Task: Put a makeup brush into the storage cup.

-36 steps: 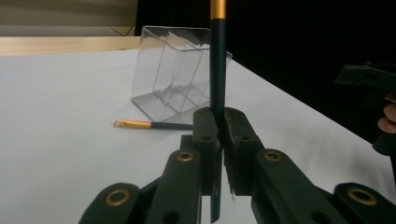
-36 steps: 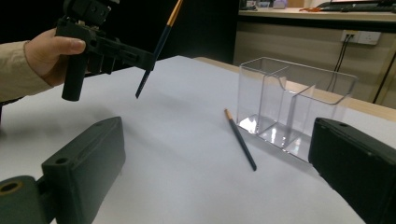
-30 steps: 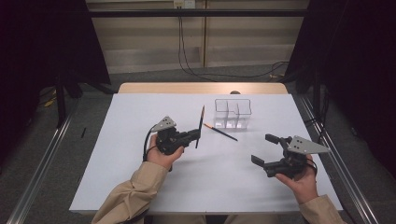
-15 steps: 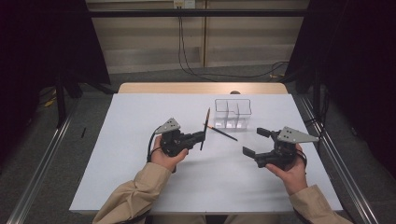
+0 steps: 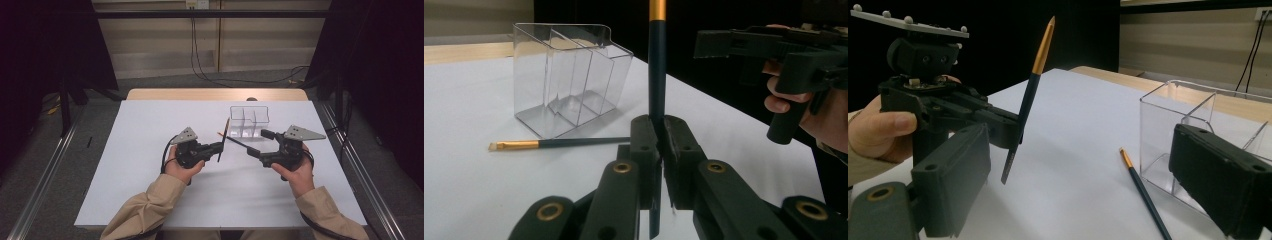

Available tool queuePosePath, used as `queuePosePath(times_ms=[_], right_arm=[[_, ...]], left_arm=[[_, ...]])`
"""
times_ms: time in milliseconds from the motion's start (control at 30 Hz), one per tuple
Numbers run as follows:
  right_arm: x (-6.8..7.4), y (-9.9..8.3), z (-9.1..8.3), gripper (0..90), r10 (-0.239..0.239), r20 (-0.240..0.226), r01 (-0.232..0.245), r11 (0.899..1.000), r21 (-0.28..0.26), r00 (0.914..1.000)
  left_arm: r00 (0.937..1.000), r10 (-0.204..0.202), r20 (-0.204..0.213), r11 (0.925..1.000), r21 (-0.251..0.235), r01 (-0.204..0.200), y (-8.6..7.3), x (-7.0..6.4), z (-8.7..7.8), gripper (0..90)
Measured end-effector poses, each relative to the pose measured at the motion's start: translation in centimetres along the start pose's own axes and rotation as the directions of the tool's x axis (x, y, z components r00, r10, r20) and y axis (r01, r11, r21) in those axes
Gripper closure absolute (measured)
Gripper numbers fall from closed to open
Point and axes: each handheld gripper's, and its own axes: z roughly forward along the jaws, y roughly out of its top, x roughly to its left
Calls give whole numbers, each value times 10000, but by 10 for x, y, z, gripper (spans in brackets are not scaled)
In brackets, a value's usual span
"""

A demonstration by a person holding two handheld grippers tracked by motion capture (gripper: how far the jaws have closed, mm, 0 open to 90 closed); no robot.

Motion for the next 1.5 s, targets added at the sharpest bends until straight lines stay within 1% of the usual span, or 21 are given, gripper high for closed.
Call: queuePosePath(times_ms=[67, 100, 233, 300, 333, 367, 467, 533, 567, 800, 900, 1000, 1100, 1133, 1167, 1200, 1233, 1333, 1400, 1433, 1500], right_arm=[[-1, 0, 2, 93, 62, -65, -62, 10000, 48, 10000], [-3, 0, 6, 125, 152, -139, -149, 9996, 244, 9998], [-3, 2, 12, 151, 176, -285, -163, 9989, 440, 9994], [-1, 1, 18, 216, 142, -550, -106, 9979, 645, 9984], [-1, 1, 18, 216, 142, -550, -106, 9979, 645, 9984], [1, 1, 22, 273, 53, -708, -3, 9975, 702, 9975], [3, 1, 27, 317, -51, -790, 98, 9982, 598, 9969], [4, 1, 31, 372, -14, -919, 56, 9990, 447, 9958], [7, 2, 35, 425, -3, -1107, 40, 9995, 327, 9938], [12, 5, 48, 508, -52, -1222, 74, 9998, 178, 9925], [13, 6, 51, 576, 176, -1297, -142, 9995, 275, 9914], [14, 6, 54, 592, 342, -1310, -317, 9993, 217, 9908], [15, 6, 55, 639, 455, -1414, -442, 9989, 123, 9889], [16, 6, 56, 686, 414, -1488, -401, 9991, 121, 9880], [16, 6, 56, 686, 414, -1488, -401, 9991, 121, 9880], [17, 6, 57, 770, 433, -1525, -414, 9990, 155, 9874], [17, 6, 57, 804, 454, -1527, -435, 9989, 159, 9872], [17, 7, 58, 834, 482, -1548, -473, 9988, 97, 9868], [18, 7, 58, 836, 378, -1547, -373, 9993, 64, 9872], [20, 7, 59, 837, 192, -1560, -181, 9998, 82, 9876], [20, 8, 59, 837, 194, -1616, -192, 9998, 28, 9867]], left_arm=[[10000, 61, 18, 10000, 29, -61, 0, 0, 0, 843], [10000, 74, 28, 10000, 28, -75, -1, 0, 1, 843], [9999, 101, 31, 9999, 31, -101, -1, 1, 2, 843], [9999, 130, 54, 9999, 32, -130, -1, 0, 4, 843], [9999, 130, 54, 9999, 32, -130, -1, 0, 4, 843], [9999, 142, 73, 9999, 43, -142, -2, 0, 5, 843], [9997, 207, 91, 9998, 24, -207, -2, -1, 6, 843], [9996, 280, 104, 9996, 81, -280, -3, -1, 6, 843], [9997, 224, 119, 9997, 48, -224, -3, -2, 7, 843], [9993, 338, 168, 9994, -26, -337, -3, -5, 7, 843], [9990, 390, 194, 9992, -24, -390, -3, -6, 7, 843], [9990, 408, 202, 9992, -12, -408, -3, -6, 7, 843], [9991, 382, 200, 9993, -33, -381, -3, -7, 8, 843], [9991, 368, 210, 9993, -55, -367, -4, -7, 8, 843], [9991, 368, 210, 9993, -55, -367, -4, -7, 8, 843], [9991, 358, 227, 9993, -62, -357, -4, -7, 8, 843], [9990, 376, 248, 9993, -51, -375, -4, -7, 8, 843], [9990, 334, 292, 9994, -109, -331, -4, -8, 8, 842], [9990, 298, 327, 9995, -123, -294, -4, -7, 7, 841], [9990, 279, 344, 9995, -137, -274, -4, -7, 6, 841], [9991, 241, 358, 9996, -148, -236, -4, -7, 5, 839]])
